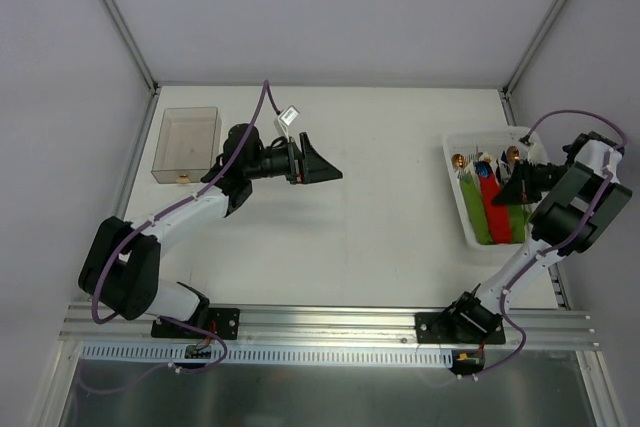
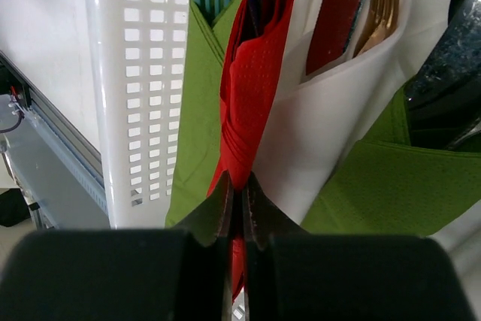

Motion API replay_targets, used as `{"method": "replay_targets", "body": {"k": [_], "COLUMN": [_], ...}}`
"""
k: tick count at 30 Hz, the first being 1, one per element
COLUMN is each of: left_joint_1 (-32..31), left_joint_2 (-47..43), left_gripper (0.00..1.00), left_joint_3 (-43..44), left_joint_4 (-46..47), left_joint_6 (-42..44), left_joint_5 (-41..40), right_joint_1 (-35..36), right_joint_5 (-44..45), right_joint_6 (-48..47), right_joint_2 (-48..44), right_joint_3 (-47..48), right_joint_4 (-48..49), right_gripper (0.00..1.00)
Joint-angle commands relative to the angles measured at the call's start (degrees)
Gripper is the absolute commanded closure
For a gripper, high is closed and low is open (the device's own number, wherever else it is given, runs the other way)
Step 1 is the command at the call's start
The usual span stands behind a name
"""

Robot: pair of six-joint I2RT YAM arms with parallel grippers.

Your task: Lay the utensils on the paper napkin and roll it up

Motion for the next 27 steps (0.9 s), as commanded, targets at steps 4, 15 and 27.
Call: {"method": "replay_targets", "body": {"k": [4, 15, 27], "left_joint_1": [0.5, 0.4, 0.5], "left_joint_2": [0.6, 0.3, -2.3], "left_gripper": [0.01, 0.01, 0.01], "left_joint_3": [-0.5, -0.6, -0.4], "left_joint_4": [3.8, 2.8, 0.4], "left_joint_6": [-0.7, -0.1, 1.4], "left_joint_5": [1.7, 1.6, 0.5], "right_joint_1": [0.5, 1.0, 2.0], "right_joint_5": [3.3, 6.7, 13.4], "right_joint_6": [0.0, 5.8, 9.3], "right_joint_2": [2.0, 1.7, -1.4], "right_joint_3": [0.7, -2.6, -3.7], "right_joint_4": [-15.3, -7.7, -1.5], "right_gripper": [1.00, 0.99, 0.63]}}
